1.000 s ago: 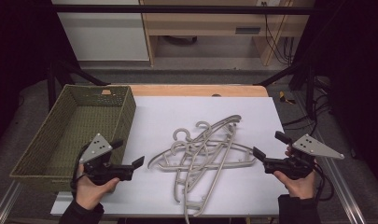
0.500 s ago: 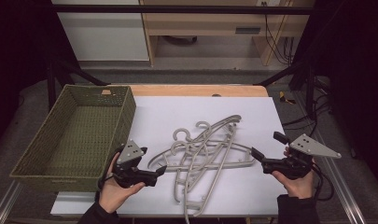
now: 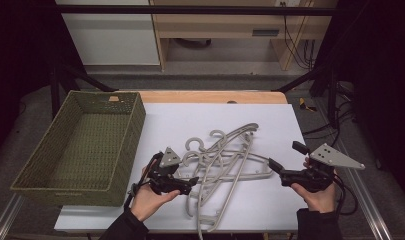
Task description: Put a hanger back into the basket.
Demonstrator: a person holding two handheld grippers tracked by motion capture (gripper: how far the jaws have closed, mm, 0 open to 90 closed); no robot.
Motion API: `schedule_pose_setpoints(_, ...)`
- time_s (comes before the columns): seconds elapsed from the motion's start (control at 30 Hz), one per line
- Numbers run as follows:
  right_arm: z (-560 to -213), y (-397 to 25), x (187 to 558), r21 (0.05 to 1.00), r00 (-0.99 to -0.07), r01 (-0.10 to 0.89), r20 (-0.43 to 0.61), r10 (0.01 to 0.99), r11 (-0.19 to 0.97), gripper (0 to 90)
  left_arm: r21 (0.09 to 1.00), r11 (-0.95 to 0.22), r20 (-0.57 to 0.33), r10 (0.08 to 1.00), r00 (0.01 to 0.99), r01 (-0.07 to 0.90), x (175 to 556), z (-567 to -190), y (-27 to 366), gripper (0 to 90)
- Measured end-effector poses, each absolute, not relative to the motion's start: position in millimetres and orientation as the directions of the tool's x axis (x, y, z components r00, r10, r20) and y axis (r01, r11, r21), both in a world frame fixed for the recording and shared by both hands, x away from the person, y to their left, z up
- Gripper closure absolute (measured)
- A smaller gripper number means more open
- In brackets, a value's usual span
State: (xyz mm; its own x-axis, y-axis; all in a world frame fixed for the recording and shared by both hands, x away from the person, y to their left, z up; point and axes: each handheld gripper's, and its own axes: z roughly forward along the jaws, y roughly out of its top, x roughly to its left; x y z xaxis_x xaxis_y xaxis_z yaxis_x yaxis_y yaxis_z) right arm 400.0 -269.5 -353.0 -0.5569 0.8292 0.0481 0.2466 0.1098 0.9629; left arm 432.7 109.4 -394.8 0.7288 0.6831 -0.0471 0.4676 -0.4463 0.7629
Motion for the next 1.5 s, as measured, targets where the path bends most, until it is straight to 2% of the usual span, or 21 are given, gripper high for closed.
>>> schedule_pose_setpoints(0.43,-352.7,-268.9,400.3,0.964,-0.561,0.242,0.048,0.826,0.108,3.0,0.692,-0.49,-0.065,0.689,0.722,0.53,453.2,-421.4,73.2,29.7)
schedule_pose_setpoints(0.47,-352.8,-268.7,400.3,0.964,-0.561,0.243,0.049,0.827,0.108,3.0,0.691,-0.487,-0.068,0.693,0.718,0.535,454.4,-423.5,70.8,34.5)
schedule_pose_setpoints(0.7,-352.5,-268.4,400.1,0.964,-0.562,0.244,0.049,0.825,0.109,3.0,0.679,-0.468,-0.068,0.727,0.683,0.566,462.7,-433.9,60.6,46.2)
schedule_pose_setpoints(1.13,-352.5,-267.3,400.2,0.963,-0.567,0.246,0.053,0.822,0.107,2.9,0.652,-0.437,-0.084,0.771,0.632,0.619,472.1,-448.1,48.6,60.9)
schedule_pose_setpoints(1.5,-352.8,-266.2,400.7,0.962,-0.57,0.247,0.048,0.82,0.115,2.9,0.621,-0.416,-0.094,0.801,0.591,0.664,476.7,-452.7,43.0,67.0)
